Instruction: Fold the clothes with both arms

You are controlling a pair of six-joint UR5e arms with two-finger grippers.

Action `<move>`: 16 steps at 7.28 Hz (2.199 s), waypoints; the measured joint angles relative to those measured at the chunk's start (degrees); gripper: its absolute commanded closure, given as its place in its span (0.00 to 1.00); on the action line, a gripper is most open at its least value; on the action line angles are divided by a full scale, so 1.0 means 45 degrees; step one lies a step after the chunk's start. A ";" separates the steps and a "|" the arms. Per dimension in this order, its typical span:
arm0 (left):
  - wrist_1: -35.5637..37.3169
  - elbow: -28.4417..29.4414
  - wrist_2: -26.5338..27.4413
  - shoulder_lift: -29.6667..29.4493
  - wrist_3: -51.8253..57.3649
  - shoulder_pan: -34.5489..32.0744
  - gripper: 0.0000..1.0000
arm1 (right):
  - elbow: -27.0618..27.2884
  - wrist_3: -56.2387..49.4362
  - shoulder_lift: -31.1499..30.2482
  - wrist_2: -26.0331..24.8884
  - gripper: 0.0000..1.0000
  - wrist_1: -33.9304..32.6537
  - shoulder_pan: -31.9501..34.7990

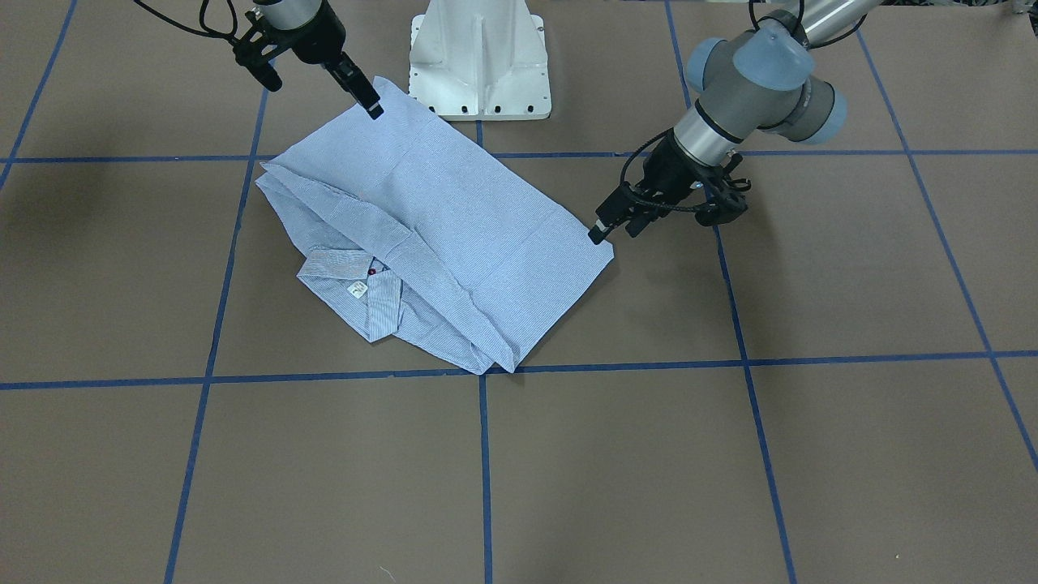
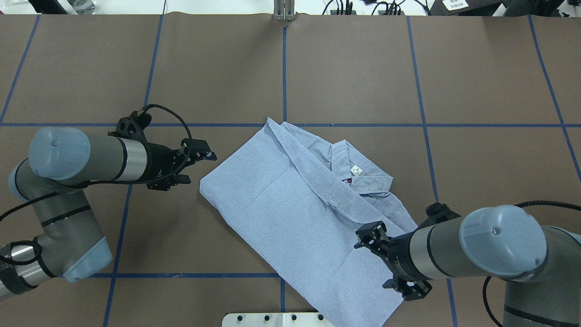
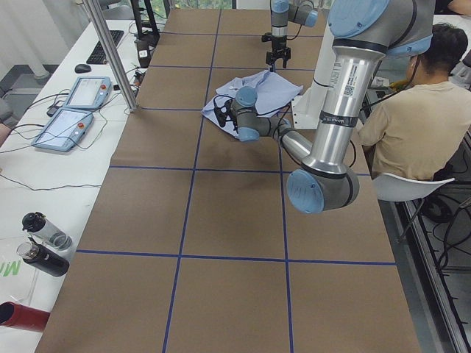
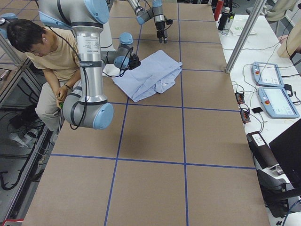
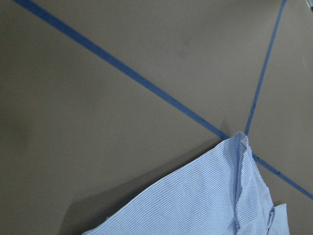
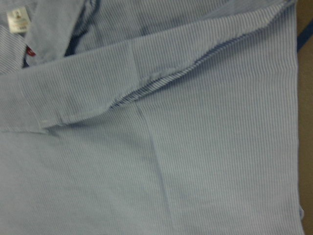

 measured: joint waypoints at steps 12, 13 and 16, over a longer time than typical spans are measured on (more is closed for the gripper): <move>0.0576 0.1298 0.0560 -0.0462 -0.1231 0.0719 0.83 | -0.0737 -0.0576 0.0507 0.0009 0.00 -0.0019 0.1158; 0.0591 0.1298 0.0610 -0.0460 -0.1356 0.0737 1.00 | -0.0735 -0.0572 0.0533 0.0013 0.00 -0.0019 0.1167; 0.0607 0.1189 0.0637 -0.0277 -0.1380 0.0718 1.00 | -0.0710 -0.0557 0.0893 0.0016 0.00 -0.0577 0.1228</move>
